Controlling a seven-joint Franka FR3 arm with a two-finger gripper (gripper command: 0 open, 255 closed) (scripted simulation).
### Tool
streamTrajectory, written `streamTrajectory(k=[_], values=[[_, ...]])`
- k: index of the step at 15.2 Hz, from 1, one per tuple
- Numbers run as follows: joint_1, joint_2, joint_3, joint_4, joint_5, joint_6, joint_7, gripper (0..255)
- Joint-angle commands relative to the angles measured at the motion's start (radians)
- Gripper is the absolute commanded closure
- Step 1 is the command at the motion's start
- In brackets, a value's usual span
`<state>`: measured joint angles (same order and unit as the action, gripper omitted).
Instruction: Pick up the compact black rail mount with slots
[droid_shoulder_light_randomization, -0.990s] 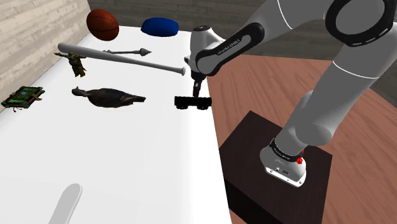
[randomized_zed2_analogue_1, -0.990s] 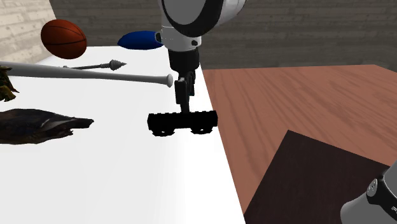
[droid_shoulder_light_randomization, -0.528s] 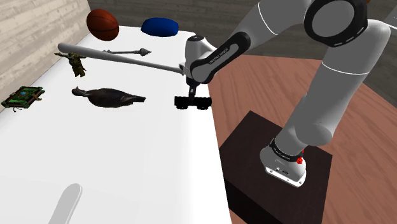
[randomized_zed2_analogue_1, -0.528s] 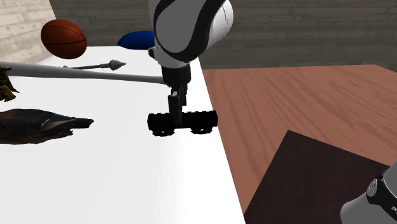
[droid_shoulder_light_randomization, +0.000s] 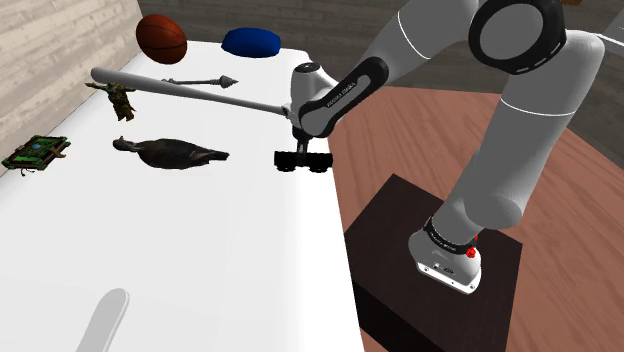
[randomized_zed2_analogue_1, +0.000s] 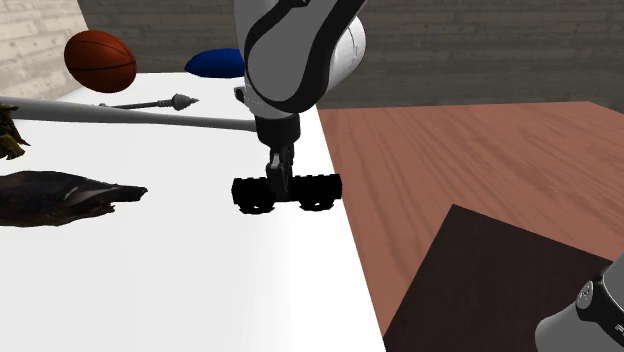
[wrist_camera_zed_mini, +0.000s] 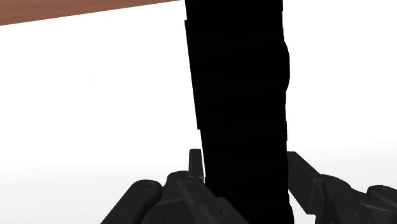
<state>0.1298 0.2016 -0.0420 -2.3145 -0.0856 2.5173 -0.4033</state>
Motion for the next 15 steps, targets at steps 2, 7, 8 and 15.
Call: streamTrajectory(k=[2,7,8,15], values=[[0.000,0.001,0.000,-0.001,0.000,0.000,0.000,255],[0.000,-0.008,0.001,0.004,0.001,-0.013,0.000,255],[0.000,-0.019,0.001,0.005,0.002,-0.026,-0.001,255],[0.001,-0.092,0.002,0.023,0.006,-0.116,-0.008,255]])
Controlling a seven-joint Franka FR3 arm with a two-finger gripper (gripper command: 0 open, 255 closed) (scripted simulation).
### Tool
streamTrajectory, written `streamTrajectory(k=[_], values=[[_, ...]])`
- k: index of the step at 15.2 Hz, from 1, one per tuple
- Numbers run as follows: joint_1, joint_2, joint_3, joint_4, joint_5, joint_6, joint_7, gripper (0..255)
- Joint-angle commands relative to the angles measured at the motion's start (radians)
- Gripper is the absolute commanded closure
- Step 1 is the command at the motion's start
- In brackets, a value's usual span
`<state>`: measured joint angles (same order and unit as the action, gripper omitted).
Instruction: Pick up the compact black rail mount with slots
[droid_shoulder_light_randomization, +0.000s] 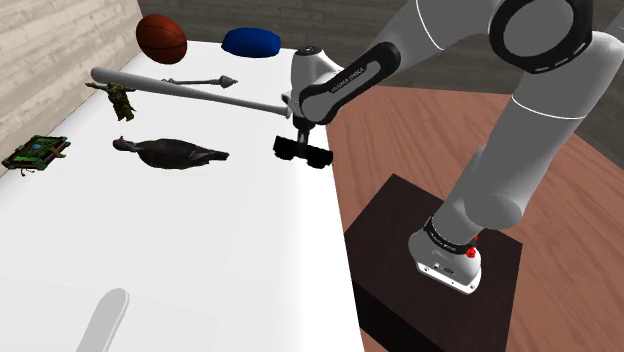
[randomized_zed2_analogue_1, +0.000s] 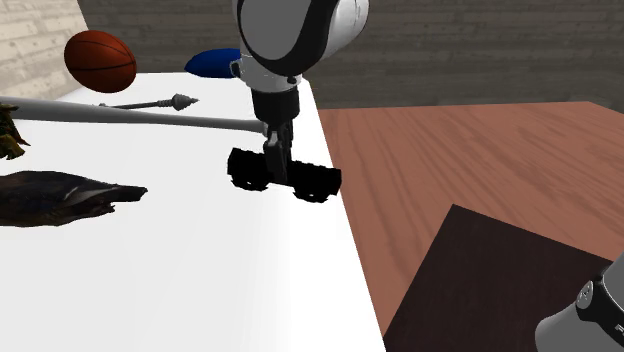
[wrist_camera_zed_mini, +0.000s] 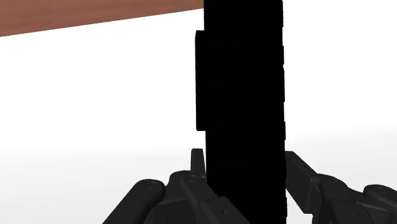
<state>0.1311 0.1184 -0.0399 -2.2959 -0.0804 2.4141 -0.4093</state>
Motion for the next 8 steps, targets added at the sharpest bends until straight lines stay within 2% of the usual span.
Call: streamTrajectory(k=[1,8], values=[[0.000,-0.018,0.000,0.008,0.001,-0.025,-0.003,255],[0.000,-0.065,0.001,0.028,0.004,-0.093,-0.007,255]])
